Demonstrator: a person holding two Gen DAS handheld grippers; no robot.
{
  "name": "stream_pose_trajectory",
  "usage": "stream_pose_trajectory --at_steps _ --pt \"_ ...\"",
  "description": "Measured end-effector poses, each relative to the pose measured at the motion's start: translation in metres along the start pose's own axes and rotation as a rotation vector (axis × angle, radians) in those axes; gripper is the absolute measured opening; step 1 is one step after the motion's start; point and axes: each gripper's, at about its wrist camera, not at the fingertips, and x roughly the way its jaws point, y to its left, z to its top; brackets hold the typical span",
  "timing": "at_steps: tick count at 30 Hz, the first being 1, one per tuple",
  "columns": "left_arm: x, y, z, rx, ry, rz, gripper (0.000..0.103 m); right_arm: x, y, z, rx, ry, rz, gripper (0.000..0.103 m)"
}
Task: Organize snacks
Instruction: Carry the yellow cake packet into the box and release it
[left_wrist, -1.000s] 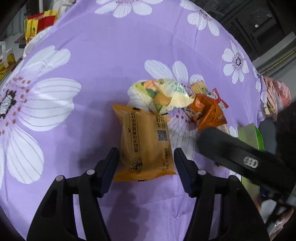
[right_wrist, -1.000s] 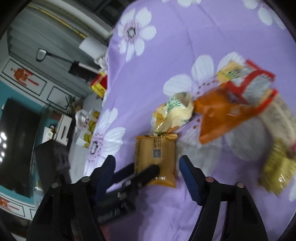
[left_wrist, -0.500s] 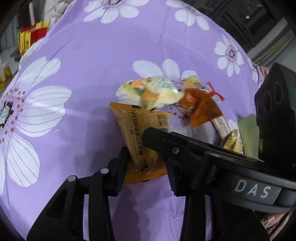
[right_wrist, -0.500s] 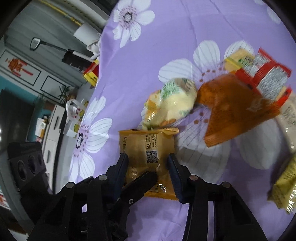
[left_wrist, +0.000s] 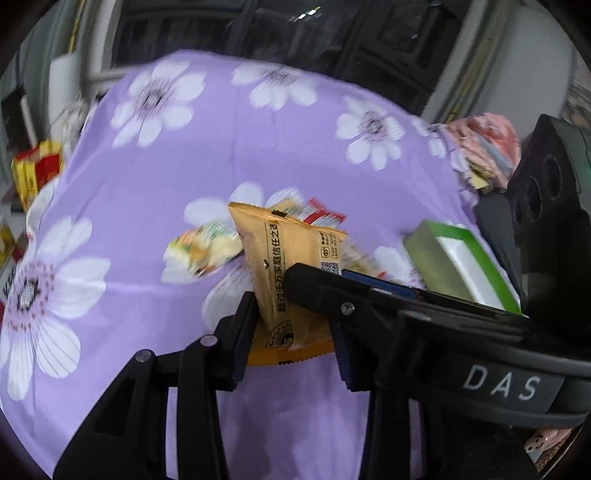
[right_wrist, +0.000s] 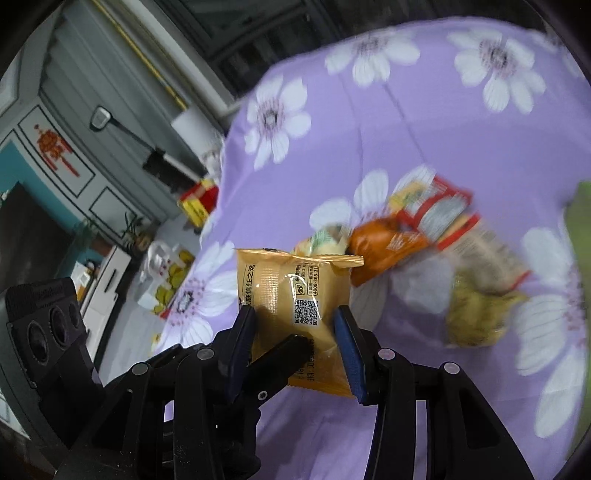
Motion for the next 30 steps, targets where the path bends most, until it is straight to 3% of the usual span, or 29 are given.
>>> stream_pose_trajectory --at_steps 5,11,18,24,30 --pt "-0.017 -0.038 0.013 0.093 -0.084 -0.069 0.038 -0.056 -0.003 0.0 -0.017 -0.144 -0.047 0.048" --pt "-0.015 -0.098 0.021 0.193 -0.122 -0.194 0.038 -0.117 -0.034 -0.003 0.038 -0.285 -0.145 0.048" --pt "0.014 -0.175 0.026 0.307 -0.071 -0.321 0.038 -0.171 -0.09 -0.011 0.189 -0.383 -0.246 0.048" --pt "0.048 -0.228 0.019 0.367 0.024 -0.394 0.039 -0.193 -0.139 -0.021 0.341 -0.396 -0.329 0.048" --pt "0.077 -0.253 0.007 0.381 0.112 -0.443 0.039 -0.2 -0.179 -0.036 0.469 -0.376 -0.377 0.048"
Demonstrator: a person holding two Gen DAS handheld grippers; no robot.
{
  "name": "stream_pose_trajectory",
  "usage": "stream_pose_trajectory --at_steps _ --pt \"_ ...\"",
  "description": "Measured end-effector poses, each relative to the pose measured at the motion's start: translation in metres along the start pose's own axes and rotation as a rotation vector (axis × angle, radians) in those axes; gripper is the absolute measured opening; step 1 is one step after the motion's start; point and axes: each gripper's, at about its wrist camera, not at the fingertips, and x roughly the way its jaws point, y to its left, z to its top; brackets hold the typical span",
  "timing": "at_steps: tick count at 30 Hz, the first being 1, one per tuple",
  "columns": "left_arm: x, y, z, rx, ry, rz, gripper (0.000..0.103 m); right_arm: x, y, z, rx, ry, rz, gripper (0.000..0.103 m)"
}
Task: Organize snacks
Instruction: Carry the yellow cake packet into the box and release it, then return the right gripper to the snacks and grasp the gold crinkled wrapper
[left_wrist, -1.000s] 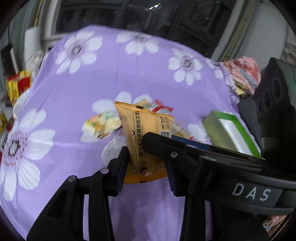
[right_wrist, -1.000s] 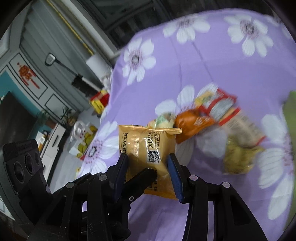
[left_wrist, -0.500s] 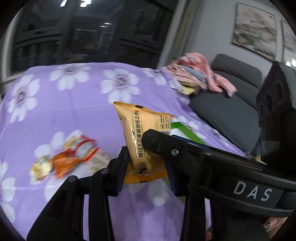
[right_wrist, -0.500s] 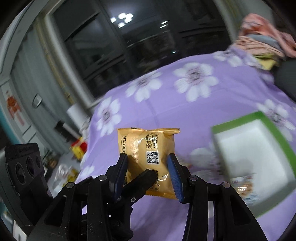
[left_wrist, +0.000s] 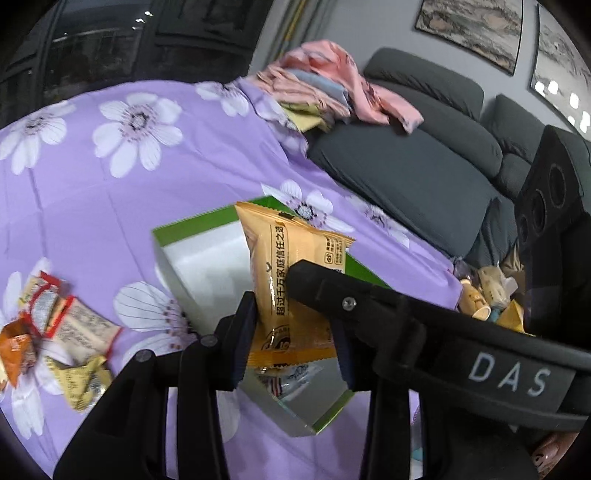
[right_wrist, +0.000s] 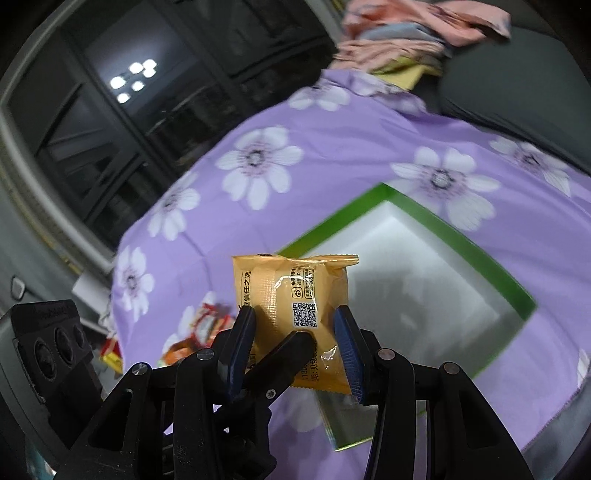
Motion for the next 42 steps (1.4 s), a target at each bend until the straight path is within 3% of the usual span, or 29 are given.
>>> stream_pose_trajectory --at_steps 18,22,25,28,32,36,42 --pt "0.061 -0.003 -0.008 -0.103 0.145 -0.035 0.038 0.022 -0.049 0.0 0.147 0.087 -0.114 0.048" --pt "0.054 0.001 -0.008 -0.123 0.121 -0.027 0.044 0.022 -0.047 0.002 0.142 0.068 -0.124 0.051" --pt "0.041 0.008 -0.007 -0.119 0.101 0.014 0.056 0.018 -0.041 0.002 0.122 0.025 -0.144 0.063" --pt "0.02 0.021 -0.007 -0.123 0.063 0.054 0.057 0.021 -0.036 0.002 0.102 0.004 -0.198 0.063" --pt "-0.014 0.053 -0.014 -0.199 0.029 0.119 0.059 0.035 -0.033 0.001 0.07 -0.001 -0.256 0.063" --pt "-0.052 0.089 -0.03 -0.249 0.013 0.251 0.059 0.045 -0.028 -0.001 0.037 -0.01 -0.291 0.063" --pt "-0.102 0.143 -0.074 -0.357 0.015 0.403 0.063 0.062 -0.023 -0.007 -0.057 -0.01 -0.478 0.063"
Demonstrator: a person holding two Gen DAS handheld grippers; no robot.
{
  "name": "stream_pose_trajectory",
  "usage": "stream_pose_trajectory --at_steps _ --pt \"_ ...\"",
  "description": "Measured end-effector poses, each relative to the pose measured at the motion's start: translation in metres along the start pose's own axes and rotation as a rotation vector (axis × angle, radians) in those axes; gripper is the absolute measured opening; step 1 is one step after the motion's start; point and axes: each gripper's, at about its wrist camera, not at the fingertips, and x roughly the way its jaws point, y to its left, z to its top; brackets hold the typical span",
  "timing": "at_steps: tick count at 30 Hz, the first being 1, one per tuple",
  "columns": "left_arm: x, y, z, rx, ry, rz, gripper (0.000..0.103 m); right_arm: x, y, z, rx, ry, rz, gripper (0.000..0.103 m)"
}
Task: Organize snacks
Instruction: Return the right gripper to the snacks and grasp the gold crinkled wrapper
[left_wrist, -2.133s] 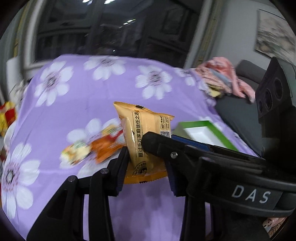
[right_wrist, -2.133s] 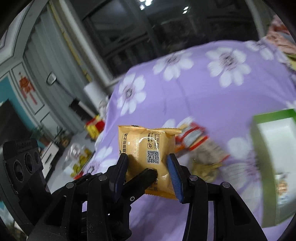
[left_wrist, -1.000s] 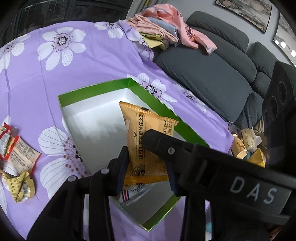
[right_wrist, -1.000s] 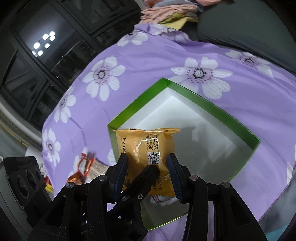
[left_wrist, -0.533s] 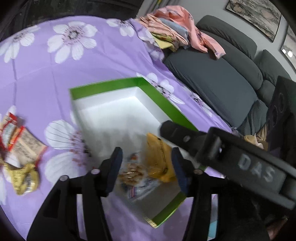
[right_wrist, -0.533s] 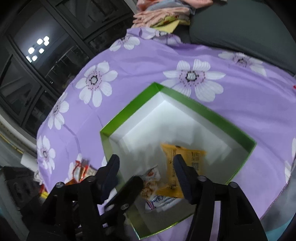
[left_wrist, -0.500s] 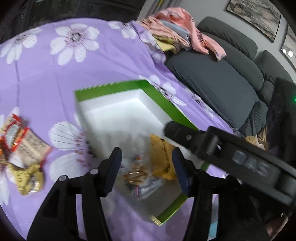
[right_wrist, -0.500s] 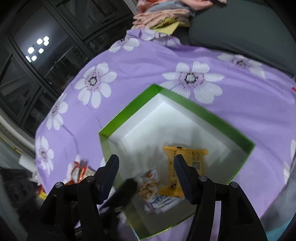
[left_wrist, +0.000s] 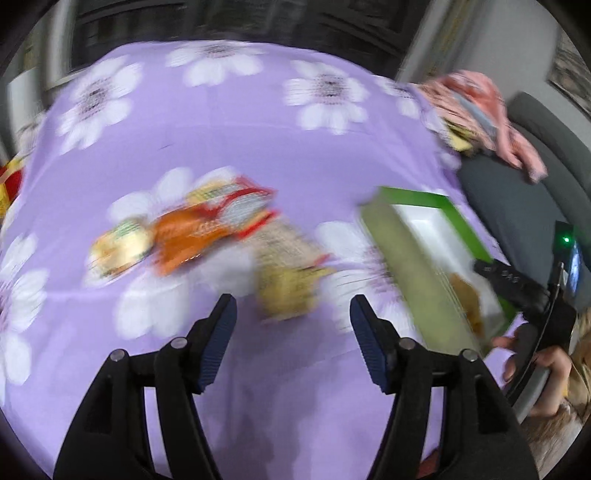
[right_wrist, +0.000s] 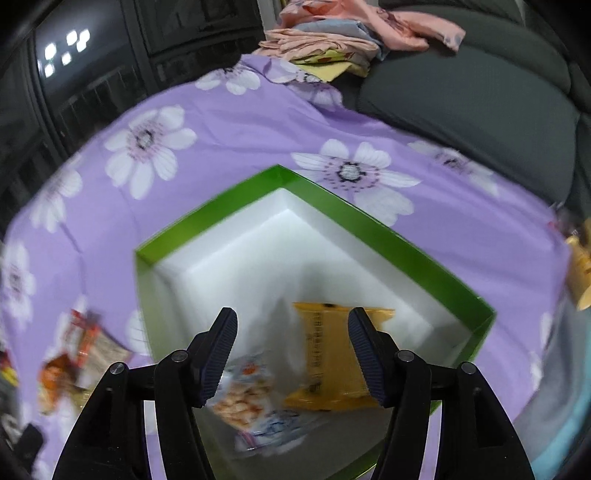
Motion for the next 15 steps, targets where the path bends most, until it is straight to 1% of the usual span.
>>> stream_pose_trajectory --at_steps 3,5,7,9,11,15 --pt "-0.009 0.031 -0.013 -0.044 -0.008 0.035 0.064 0.011 0.008 -0.006 -0.069 0.025 -0.08 0.063" --pt "-0.012 0.047 -0.021 -0.072 -0.007 0.031 0.064 0.014 0.014 -0.01 -0.116 0.031 -0.139 0.063" --pt "-0.012 0.059 -0.026 -0.108 -0.005 0.029 0.064 0.009 0.016 -0.011 -0.115 0.008 -0.154 0.063" --pt "-0.01 0.063 -0.028 -0.126 0.0 0.041 0.063 0.002 0.021 -0.013 -0.139 -0.03 -0.145 0.063" --pt "-0.01 0.063 -0.028 -0.12 -0.003 0.044 0.064 0.004 0.025 -0.017 -0.169 -0.031 -0.183 0.063" --pt "-0.011 0.065 -0.029 -0.1 -0.009 0.05 0.064 -0.003 0.028 -0.022 -0.186 -0.057 -0.199 0.063"
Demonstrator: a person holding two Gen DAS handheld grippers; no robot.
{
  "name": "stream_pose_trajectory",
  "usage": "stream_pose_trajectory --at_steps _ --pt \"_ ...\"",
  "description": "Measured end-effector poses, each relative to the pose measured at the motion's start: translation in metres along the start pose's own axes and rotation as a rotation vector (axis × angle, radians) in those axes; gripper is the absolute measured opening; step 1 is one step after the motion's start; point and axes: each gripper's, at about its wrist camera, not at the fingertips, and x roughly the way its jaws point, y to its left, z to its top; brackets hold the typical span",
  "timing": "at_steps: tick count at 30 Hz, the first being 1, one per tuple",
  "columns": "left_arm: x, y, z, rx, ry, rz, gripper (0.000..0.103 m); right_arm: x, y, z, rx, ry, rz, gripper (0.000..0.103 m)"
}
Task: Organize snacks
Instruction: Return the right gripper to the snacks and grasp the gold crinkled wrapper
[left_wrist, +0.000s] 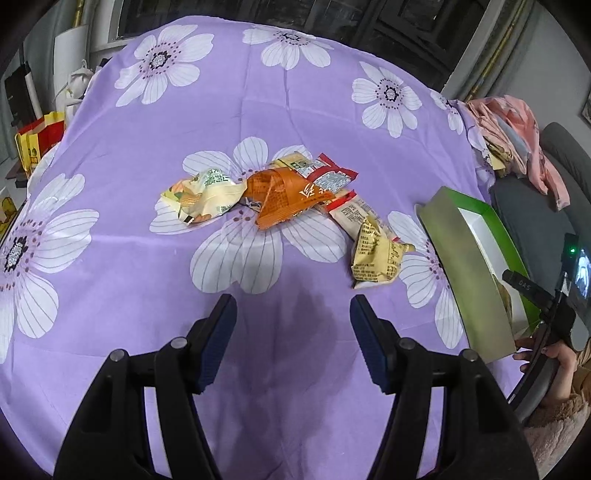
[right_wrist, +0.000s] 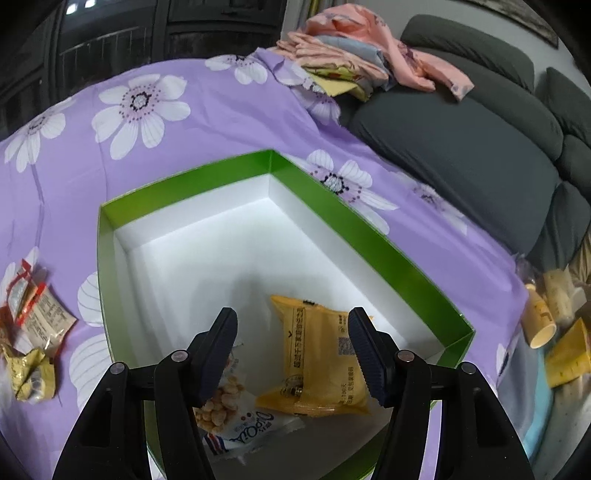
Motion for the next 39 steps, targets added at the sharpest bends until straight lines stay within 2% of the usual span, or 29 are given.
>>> stream_pose_trajectory --at_steps 4,6,9,13,19,21,22,23,25,26,28,29,31,32,34,39 --pt "-0.003 0.002 0.0 0.009 -0.004 -0.007 0.064 -0.003 0.005 -0.005 -0.038 0.005 -0.027 0.063" --pt "-0.005 0.003 -0.002 -0.003 -0.006 -0.011 0.064 -0.004 0.008 -0.008 -0.053 0.015 -0.01 0.063" --pt "-0.005 0.007 0.0 -0.013 -0.005 -0.007 0.064 -0.005 0.014 -0.015 -0.072 0.055 0.017 0.063" --pt "-0.006 0.008 -0.001 -0.017 0.0 0.0 0.064 -0.006 0.019 -0.023 -0.105 0.094 0.0 0.063" --pt "-0.007 0.015 0.001 -0.025 0.0 0.023 0.065 -0.031 0.021 -0.022 -0.109 0.05 0.039 0.063" --pt "-0.007 0.022 0.003 -0.046 0.001 0.036 0.067 -0.048 0.024 -0.016 -0.091 0.025 0.098 0.064" --pt "-0.007 0.026 0.004 -0.059 0.002 0.042 0.068 -0.057 0.027 -0.013 -0.082 0.014 0.137 0.071" --pt "-0.007 0.027 0.004 -0.069 0.005 0.047 0.069 -0.068 0.031 -0.009 -0.077 0.003 0.191 0.079" --pt "-0.007 0.033 0.006 -0.089 0.013 0.069 0.07 -0.085 0.044 -0.004 -0.075 -0.005 0.312 0.084" --pt "-0.006 0.036 0.007 -0.097 0.017 0.08 0.071 -0.09 0.054 -0.002 -0.084 0.012 0.402 0.084" --pt "-0.005 0.043 0.008 -0.117 0.024 0.098 0.074 -0.089 0.079 0.0 -0.123 0.09 0.577 0.084" --pt "-0.005 0.046 0.008 -0.128 0.028 0.101 0.075 -0.083 0.101 -0.002 -0.153 0.167 0.684 0.084" --pt "-0.004 0.051 0.008 -0.15 0.036 0.103 0.077 -0.07 0.132 -0.007 -0.184 0.266 0.768 0.084" --pt "-0.003 0.054 0.007 -0.157 0.04 0.104 0.079 -0.059 0.148 -0.009 -0.203 0.315 0.768 0.084" --pt "-0.002 0.057 0.008 -0.163 0.044 0.106 0.08 -0.039 0.172 -0.015 -0.216 0.362 0.706 0.084" --pt "0.004 0.062 0.01 -0.179 0.067 0.1 0.081 -0.007 0.197 -0.023 -0.209 0.361 0.69 0.082"
